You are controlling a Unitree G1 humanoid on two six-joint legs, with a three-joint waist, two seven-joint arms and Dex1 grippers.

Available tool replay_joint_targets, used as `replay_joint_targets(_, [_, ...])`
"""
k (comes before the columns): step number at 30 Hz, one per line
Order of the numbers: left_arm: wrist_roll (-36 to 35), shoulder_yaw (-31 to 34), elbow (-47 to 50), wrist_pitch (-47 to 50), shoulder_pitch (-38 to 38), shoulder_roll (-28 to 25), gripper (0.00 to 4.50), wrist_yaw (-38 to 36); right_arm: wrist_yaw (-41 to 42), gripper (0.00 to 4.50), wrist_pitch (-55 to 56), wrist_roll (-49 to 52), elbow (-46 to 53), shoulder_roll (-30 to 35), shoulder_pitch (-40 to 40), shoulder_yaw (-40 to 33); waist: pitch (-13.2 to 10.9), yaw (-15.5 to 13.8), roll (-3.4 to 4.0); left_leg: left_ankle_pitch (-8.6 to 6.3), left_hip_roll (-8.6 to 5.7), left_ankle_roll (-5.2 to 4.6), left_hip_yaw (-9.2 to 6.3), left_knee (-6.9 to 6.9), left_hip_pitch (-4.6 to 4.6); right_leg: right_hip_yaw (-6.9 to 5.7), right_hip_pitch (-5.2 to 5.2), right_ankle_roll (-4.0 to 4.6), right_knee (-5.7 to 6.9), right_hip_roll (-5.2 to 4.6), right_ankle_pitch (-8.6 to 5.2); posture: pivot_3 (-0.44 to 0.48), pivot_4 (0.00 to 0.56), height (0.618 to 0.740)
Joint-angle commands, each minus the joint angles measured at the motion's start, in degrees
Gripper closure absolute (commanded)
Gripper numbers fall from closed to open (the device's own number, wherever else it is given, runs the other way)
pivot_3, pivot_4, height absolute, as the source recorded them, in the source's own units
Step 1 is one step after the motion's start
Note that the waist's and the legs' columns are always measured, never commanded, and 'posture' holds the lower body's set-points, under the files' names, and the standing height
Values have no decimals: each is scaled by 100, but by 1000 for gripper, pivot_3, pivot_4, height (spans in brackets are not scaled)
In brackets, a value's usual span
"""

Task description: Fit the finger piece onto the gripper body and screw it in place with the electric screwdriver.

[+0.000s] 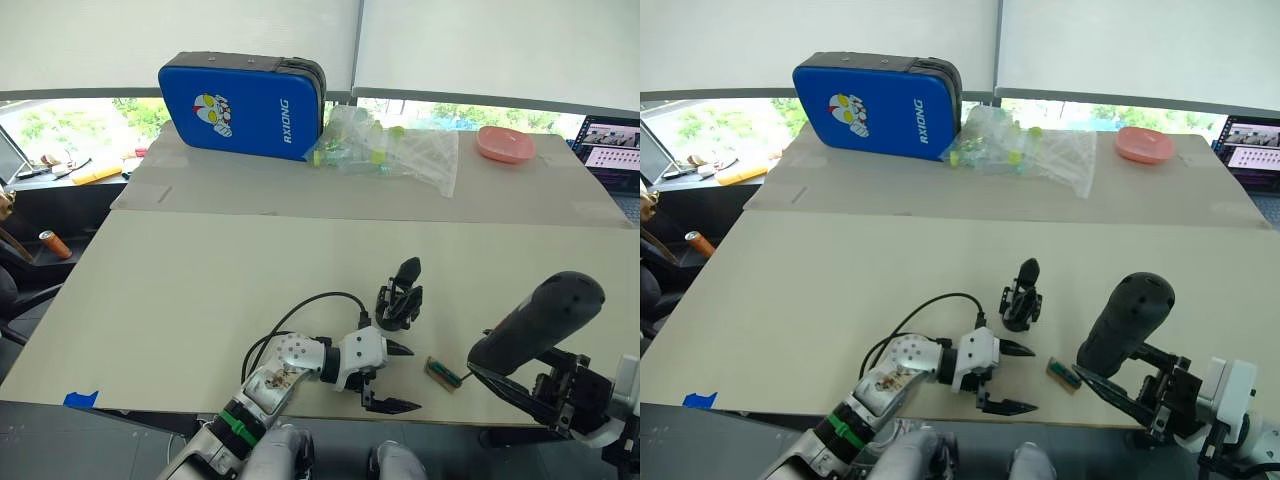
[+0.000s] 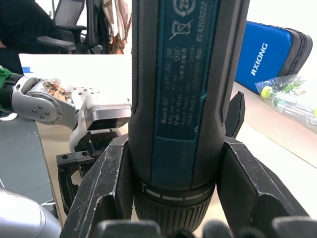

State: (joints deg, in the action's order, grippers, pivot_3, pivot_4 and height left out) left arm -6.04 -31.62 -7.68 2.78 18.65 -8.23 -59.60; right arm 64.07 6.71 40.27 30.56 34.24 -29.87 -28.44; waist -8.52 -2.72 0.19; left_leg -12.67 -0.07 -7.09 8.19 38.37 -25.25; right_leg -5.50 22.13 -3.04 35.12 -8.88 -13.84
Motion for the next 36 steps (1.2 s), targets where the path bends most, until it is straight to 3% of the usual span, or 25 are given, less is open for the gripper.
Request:
replay_joint_targets(1, [-52,-26,57,20,-81,-29,0,-59,-21,2565,15,247,245,48,-14,-273,0,0,0,0,0,0,0,0,0,0,0,0,0,0,0,0,150,740])
replay_joint_targets(19, [-455,257,307,61,-72,-204,0,-218,-67,2565,-177,463,436,222,56,-473,0,32,1,0,1,0,0,-1,0,1,3,1,1,2,0,0,150,740])
replay_joint_targets(36, [-1738,1048,855,457,49,-779,0,-1330,-391,2565,-710,966,934,534,325,-894,-1,35,1,12,0,20,2,-1,-1,1,3,1,1,3,0,0,150,740])
